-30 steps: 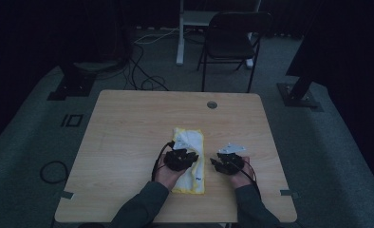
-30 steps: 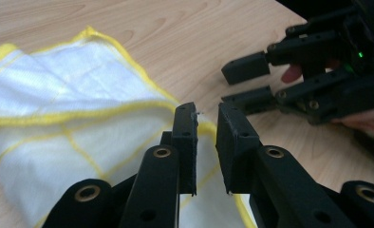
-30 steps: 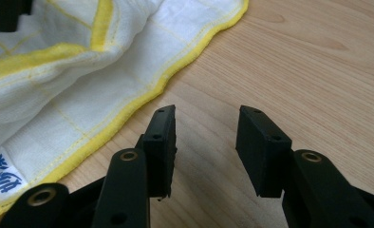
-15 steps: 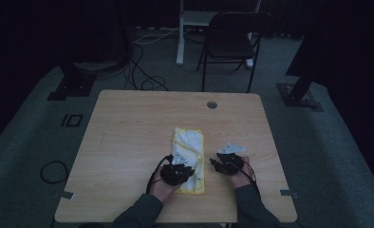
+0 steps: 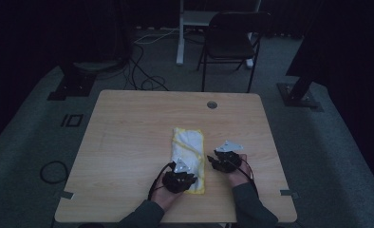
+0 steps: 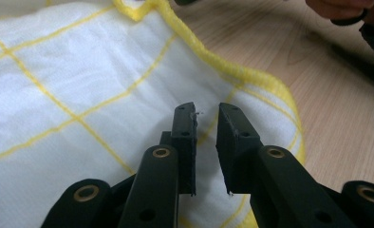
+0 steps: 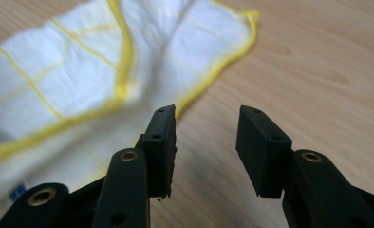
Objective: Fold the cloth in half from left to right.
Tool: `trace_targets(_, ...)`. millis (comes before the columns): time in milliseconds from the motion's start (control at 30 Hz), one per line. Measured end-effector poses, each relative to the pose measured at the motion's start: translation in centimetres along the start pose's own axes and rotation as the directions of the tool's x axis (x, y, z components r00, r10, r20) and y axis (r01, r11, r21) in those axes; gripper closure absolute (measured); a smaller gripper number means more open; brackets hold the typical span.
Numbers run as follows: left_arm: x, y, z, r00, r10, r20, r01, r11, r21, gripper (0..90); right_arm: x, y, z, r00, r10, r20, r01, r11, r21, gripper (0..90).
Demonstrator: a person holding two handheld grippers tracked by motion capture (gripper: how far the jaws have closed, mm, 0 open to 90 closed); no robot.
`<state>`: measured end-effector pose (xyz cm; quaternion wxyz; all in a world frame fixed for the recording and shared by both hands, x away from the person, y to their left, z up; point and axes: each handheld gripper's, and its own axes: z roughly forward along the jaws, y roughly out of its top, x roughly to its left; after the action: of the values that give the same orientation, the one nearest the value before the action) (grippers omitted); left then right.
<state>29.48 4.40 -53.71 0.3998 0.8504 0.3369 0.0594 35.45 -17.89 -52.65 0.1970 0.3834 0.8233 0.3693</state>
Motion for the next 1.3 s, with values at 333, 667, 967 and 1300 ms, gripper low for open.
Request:
trace_targets(333,1.2,-1.1,-1.6,0.9991,-0.024,-0.035,0.023,0.9995,-0.022,77.5,1.0,2.1,0.3,0.9992,-0.029,-0.028,0.028,0.9986,-0.044,57.9)
trace_targets(667,3.0,-2.2,-3.2,0.9944,-0.073,-0.077,0.069,0.9964,-0.048,77.5,2.5,4.5,2.5,0.996,-0.066,-0.061,0.062,0.9964,-0.058,55.2)
trace_targets(967,3.5,-3.0,-3.7,0.9919,-0.078,-0.1,0.074,0.9963,-0.044,77.5,4.2,6.4,5.1,0.9912,-0.111,-0.072,0.109,0.9934,-0.037,51.5)
trace_targets(1300,3.6,-3.7,-4.5,0.9901,-0.087,-0.11,0.083,0.9955,-0.046,77.6,3.7,7.1,6.9,0.9908,-0.119,-0.064,0.119,0.9929,-0.001,63.7)
